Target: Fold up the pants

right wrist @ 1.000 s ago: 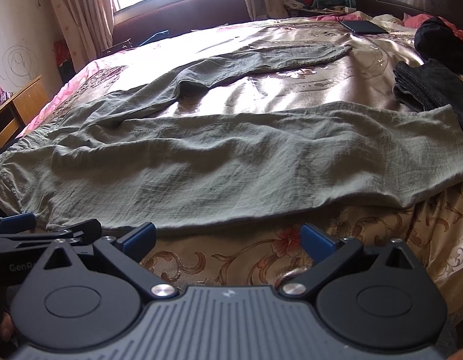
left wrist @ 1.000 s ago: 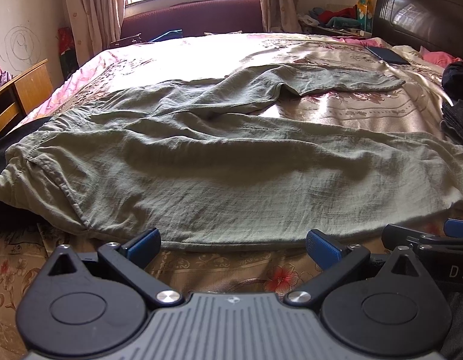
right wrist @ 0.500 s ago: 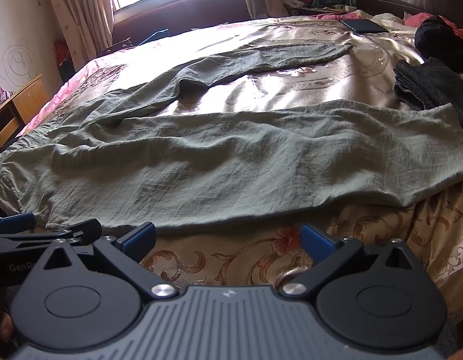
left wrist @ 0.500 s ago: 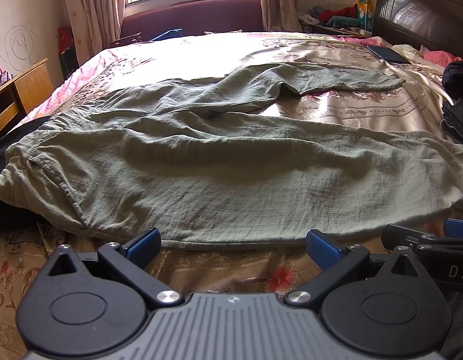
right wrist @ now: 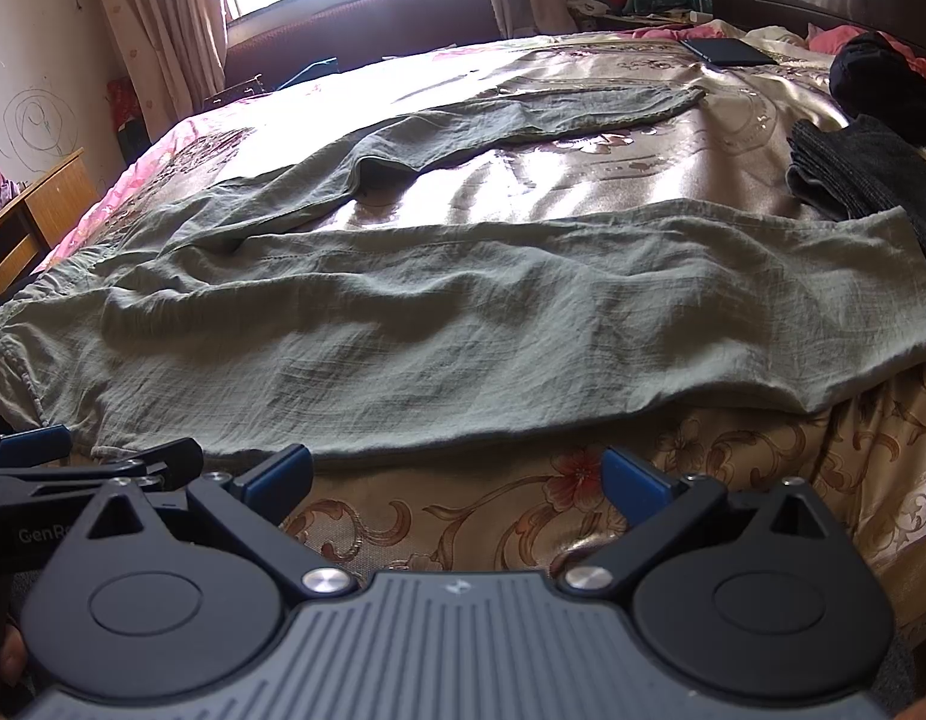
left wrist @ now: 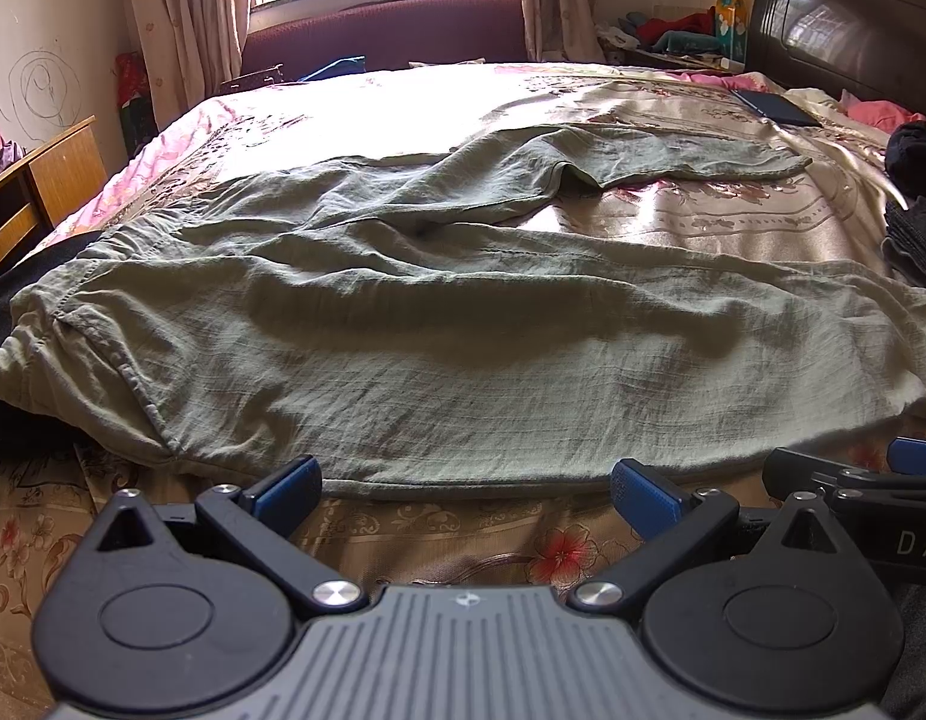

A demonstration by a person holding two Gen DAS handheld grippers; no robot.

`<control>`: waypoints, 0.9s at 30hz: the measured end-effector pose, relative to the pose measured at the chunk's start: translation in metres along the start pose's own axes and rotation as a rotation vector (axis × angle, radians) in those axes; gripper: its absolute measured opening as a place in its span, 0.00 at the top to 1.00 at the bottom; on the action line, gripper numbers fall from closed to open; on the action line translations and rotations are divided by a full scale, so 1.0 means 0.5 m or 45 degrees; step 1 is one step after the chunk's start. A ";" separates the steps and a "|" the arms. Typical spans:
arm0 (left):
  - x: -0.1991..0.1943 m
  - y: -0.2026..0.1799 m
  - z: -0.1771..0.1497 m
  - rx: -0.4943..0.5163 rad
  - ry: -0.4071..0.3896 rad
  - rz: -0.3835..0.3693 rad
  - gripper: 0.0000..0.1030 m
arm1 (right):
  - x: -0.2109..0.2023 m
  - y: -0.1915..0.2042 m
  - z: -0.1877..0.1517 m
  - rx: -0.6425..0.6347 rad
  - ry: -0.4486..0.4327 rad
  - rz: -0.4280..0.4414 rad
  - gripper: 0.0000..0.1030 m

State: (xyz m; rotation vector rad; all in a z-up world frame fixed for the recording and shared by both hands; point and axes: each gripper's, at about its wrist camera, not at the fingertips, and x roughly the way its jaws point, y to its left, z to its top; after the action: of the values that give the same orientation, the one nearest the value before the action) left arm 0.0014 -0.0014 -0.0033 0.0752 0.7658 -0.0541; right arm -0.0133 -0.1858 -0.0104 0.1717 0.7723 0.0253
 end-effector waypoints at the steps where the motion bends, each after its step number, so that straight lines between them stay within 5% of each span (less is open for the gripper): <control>1: 0.000 0.000 0.000 0.000 0.000 0.000 0.00 | 0.000 0.000 0.000 0.000 0.000 0.000 0.01; 27: 0.001 0.001 -0.006 0.000 0.005 0.001 0.00 | 0.003 0.001 -0.002 0.001 0.003 0.003 0.01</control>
State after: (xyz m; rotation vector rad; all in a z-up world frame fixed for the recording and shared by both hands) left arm -0.0005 -0.0007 -0.0060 0.0758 0.7699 -0.0531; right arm -0.0129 -0.1847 -0.0123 0.1735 0.7743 0.0275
